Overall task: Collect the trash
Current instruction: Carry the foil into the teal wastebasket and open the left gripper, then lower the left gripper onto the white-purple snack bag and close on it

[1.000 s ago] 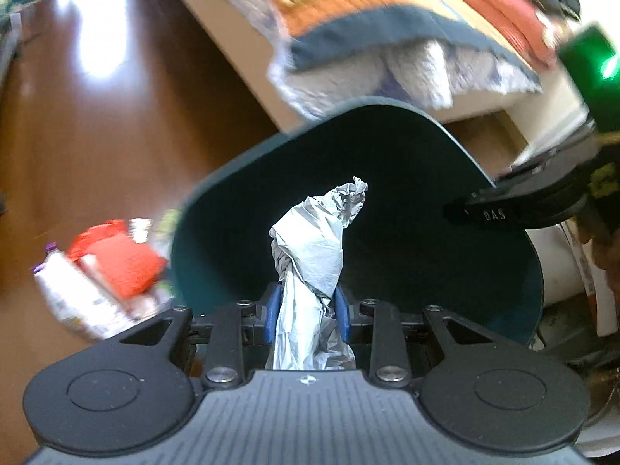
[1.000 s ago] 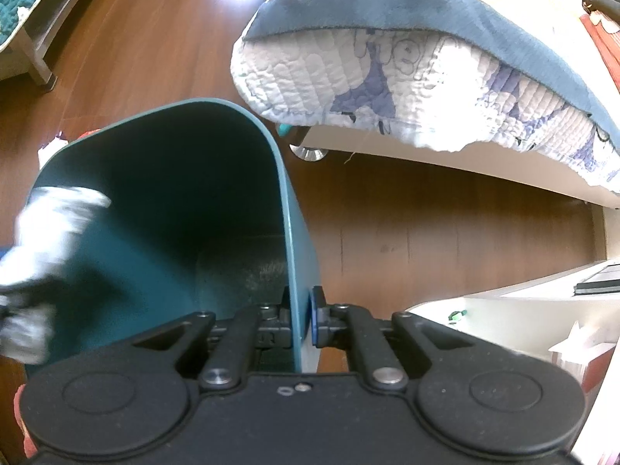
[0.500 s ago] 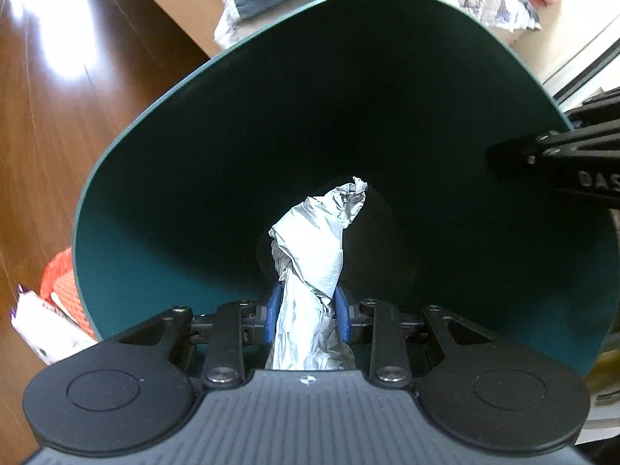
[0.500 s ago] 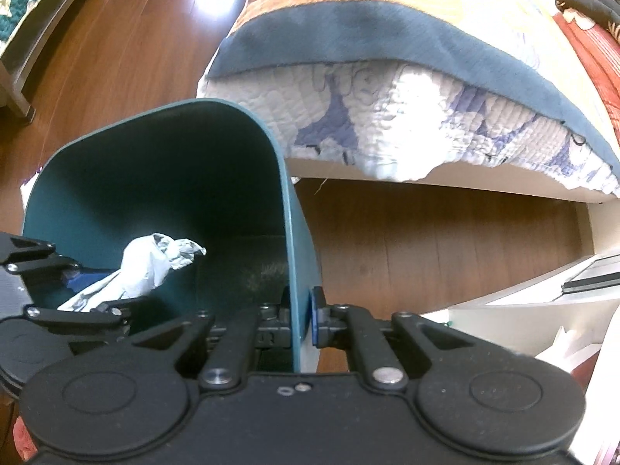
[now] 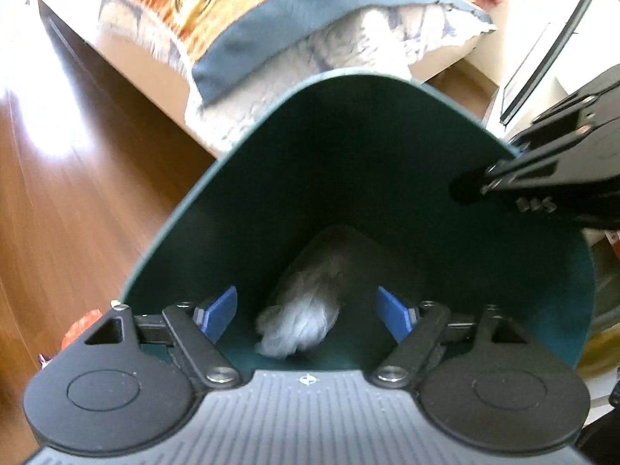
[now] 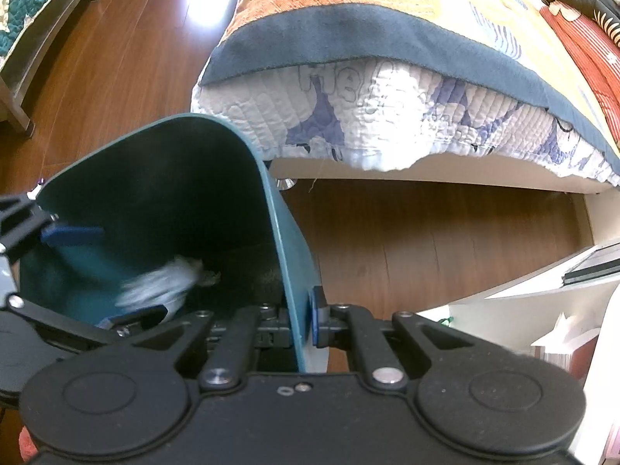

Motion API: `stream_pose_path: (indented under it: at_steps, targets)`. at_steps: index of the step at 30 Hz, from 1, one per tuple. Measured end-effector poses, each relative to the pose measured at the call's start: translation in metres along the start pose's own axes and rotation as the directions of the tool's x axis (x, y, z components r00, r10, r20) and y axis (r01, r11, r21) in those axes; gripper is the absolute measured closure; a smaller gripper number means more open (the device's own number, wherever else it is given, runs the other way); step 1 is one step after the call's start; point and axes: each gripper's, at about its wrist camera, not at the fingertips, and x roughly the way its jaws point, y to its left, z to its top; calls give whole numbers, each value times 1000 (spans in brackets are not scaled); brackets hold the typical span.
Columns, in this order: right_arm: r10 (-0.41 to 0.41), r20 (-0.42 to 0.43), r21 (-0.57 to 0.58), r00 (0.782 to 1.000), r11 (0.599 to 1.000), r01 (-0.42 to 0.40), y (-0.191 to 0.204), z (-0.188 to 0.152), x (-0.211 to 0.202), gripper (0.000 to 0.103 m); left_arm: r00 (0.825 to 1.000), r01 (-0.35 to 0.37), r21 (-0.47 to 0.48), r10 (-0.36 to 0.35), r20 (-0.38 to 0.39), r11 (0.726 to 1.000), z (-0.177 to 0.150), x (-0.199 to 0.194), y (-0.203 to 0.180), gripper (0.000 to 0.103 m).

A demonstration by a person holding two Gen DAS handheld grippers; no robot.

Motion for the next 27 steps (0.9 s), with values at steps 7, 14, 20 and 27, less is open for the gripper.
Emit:
stream_pose_path:
  at_steps: [7,14,20,27]
  targets:
    - [-6,-3,21,1000,1000,6,-7,-4,0,97,998,53,5,-53,45,999,-16,-45,24,24]
    - [-39,-7,52,999,998,39,-20,-9,-1,97,993,-70,-155,84,88,985,-53,-84,114,24]
    - [-62,-25,96,998,993,64,-34,-12,4,97,961,-271,-315,274,-36,910,-105,-77,211,23]
    - [-93,-42,166,995,981,99,-53,-22,7,96,925,-381,-451,338,-176,807,-162,-29,288,23]
